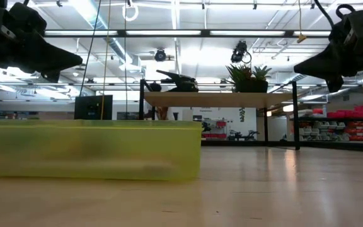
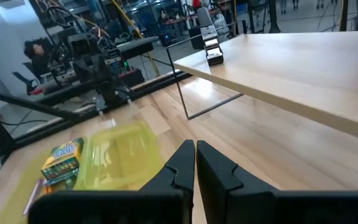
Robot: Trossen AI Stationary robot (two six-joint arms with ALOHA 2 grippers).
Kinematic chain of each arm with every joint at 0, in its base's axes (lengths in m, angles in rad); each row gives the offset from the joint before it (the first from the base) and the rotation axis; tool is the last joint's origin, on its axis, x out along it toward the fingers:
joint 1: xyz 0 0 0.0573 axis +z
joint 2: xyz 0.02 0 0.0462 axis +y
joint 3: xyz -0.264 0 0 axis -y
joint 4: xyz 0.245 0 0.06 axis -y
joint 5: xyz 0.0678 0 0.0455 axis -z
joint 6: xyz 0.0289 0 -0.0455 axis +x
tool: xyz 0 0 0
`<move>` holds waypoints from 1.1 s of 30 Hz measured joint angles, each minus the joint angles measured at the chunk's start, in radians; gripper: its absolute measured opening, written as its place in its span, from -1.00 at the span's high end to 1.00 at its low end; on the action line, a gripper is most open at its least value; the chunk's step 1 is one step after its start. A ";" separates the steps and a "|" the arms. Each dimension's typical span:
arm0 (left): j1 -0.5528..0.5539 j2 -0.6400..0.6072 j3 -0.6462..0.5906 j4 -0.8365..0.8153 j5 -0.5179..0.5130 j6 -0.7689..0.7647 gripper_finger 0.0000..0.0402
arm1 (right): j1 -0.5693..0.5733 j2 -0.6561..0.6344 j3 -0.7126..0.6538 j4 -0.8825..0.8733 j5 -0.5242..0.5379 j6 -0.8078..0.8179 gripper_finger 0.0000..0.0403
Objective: Pack school essentials
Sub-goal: Return to Home Position
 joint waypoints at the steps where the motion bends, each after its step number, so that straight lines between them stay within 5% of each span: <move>1: 0.000 0.000 0.000 0.000 0.000 0.031 0.80 | 0.000 0.000 0.000 0.000 0.000 0.000 0.89; 8: 0.001 0.000 0.000 0.000 -0.014 0.186 0.82 | 0.000 0.001 0.000 -0.001 0.015 -0.193 0.89; 14: 0.019 0.000 0.000 0.001 -0.151 0.176 0.86 | -0.026 0.001 0.000 -0.001 0.016 -0.203 0.89; 25: 0.170 0.000 0.000 0.024 -0.154 0.180 0.81 | -0.171 0.001 0.000 0.000 0.013 -0.222 0.89; 29: 0.196 0.000 0.000 0.053 -0.069 0.181 0.82 | -0.202 0.001 0.000 -0.001 -0.075 -0.220 0.89; 33: 0.197 0.000 0.000 0.070 0.079 0.189 0.85 | -0.203 0.001 0.000 -0.003 -0.278 -0.256 0.89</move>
